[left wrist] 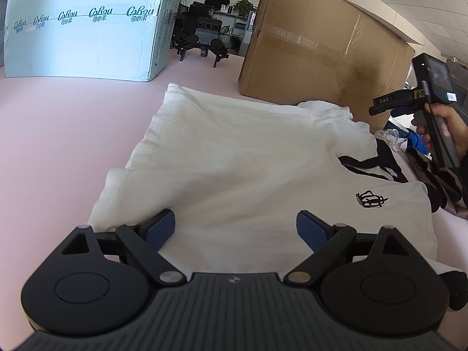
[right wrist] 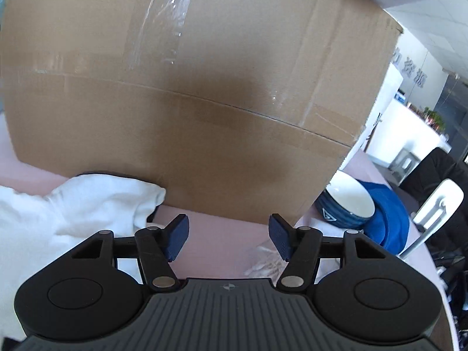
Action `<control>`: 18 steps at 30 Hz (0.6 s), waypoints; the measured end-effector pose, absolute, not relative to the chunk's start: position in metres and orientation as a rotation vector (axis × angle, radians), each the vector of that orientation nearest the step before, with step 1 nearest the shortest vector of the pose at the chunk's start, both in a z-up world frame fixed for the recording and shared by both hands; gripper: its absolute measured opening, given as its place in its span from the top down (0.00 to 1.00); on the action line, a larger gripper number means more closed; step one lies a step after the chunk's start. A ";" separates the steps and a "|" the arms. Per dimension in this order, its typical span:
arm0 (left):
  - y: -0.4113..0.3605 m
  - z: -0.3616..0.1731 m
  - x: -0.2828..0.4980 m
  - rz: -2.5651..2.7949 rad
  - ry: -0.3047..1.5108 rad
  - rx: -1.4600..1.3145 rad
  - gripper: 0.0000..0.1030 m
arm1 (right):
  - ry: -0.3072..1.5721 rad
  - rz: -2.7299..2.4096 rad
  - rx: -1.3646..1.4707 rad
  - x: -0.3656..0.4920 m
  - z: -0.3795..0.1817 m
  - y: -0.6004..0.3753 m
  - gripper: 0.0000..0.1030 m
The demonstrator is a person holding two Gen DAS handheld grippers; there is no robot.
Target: Fold clothes
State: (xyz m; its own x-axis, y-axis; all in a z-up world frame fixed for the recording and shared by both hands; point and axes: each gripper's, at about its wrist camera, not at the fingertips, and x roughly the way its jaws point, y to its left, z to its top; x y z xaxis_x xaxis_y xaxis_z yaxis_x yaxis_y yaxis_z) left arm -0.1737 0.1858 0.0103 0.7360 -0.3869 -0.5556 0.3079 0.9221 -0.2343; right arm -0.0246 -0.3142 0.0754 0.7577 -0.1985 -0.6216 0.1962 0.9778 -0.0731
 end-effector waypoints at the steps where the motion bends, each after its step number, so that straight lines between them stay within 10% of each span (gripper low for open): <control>1: 0.186 0.010 -0.174 -0.384 0.637 -0.135 0.13 | 0.698 -0.129 0.100 -0.056 0.081 -0.323 0.25; 18: 0.191 0.009 -0.176 -0.382 0.622 -0.185 0.12 | 1.030 0.448 0.866 -0.271 0.007 -0.233 0.33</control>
